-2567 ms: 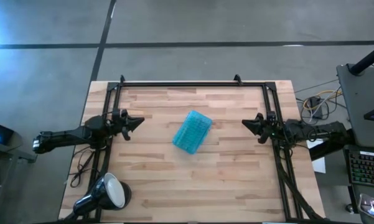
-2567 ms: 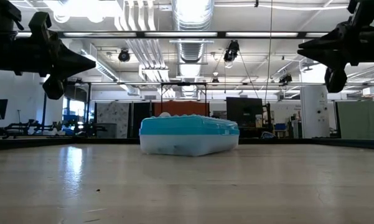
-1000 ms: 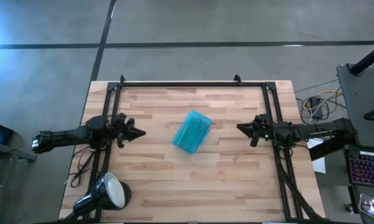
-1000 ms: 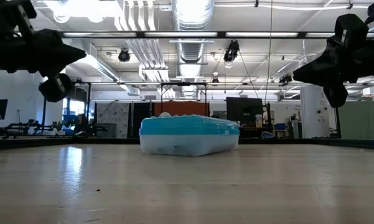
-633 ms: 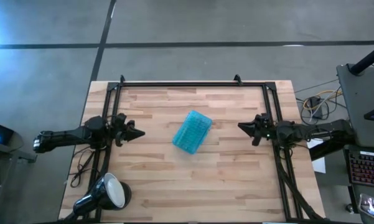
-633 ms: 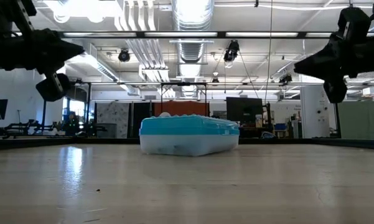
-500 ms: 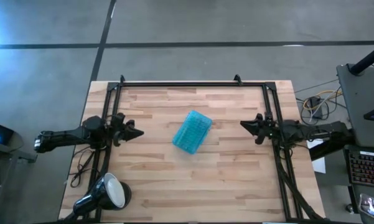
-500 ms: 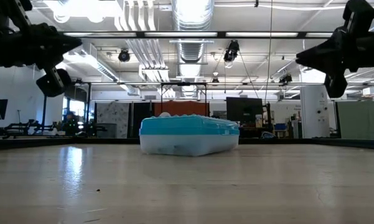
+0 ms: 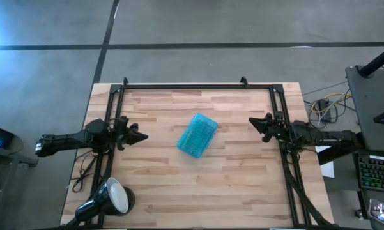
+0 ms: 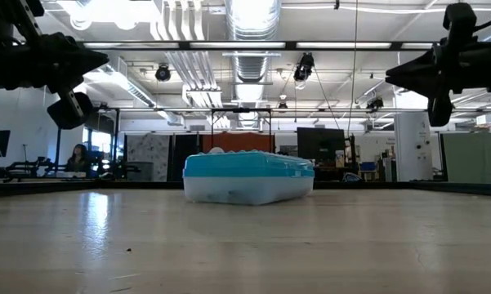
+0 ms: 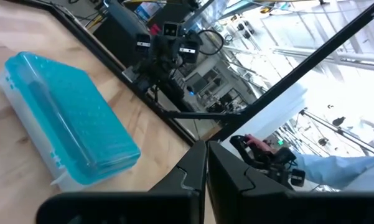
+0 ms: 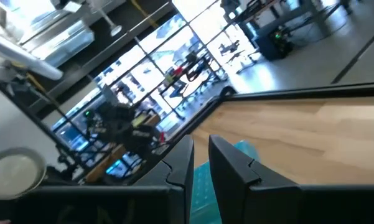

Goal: Pick & place school supplies into a supply box
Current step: Return to Home Position

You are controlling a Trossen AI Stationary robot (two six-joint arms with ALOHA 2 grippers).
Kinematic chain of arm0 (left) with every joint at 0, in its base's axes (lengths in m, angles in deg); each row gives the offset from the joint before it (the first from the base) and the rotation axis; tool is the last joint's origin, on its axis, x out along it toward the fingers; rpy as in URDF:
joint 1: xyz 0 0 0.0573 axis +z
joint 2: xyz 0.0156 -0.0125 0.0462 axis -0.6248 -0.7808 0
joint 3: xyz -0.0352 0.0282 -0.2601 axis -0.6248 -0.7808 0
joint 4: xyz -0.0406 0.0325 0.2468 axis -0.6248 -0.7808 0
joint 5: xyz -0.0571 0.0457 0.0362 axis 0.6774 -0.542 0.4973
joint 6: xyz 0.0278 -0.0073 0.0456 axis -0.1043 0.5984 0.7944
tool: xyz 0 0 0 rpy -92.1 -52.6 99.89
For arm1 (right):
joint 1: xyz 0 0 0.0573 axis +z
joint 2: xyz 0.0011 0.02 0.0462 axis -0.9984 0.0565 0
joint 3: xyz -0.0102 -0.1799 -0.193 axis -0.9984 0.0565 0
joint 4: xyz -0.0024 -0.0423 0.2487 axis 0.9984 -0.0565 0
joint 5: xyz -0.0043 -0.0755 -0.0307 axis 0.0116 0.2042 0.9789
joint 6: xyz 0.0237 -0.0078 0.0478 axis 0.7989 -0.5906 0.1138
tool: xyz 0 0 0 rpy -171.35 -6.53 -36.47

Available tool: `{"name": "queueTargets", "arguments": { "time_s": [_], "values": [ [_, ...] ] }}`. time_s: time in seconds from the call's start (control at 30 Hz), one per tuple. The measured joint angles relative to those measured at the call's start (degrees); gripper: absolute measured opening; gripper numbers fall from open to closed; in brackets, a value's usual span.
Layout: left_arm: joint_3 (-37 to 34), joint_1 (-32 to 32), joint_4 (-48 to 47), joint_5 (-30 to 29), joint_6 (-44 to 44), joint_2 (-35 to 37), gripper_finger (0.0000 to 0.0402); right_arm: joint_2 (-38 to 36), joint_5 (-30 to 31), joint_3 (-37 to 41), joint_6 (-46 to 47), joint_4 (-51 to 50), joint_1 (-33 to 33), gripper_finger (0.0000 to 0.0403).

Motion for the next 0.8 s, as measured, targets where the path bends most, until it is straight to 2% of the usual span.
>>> {"name": "queueTargets", "arguments": {
  "time_s": [0.13,0.8],
  "values": [
    [-0.01,0.00,0.03,0.01,0.00,0.00,0.0000,0.00,0.04,0.00,0.02,0.04,-1.42,0.0043],
    [0.14,0.00,0.09,-0.01,-0.02,-3.72,0.0000,0.00,0.04,0.00,-0.41,0.00,-0.64,0.0043]
  ]
}}
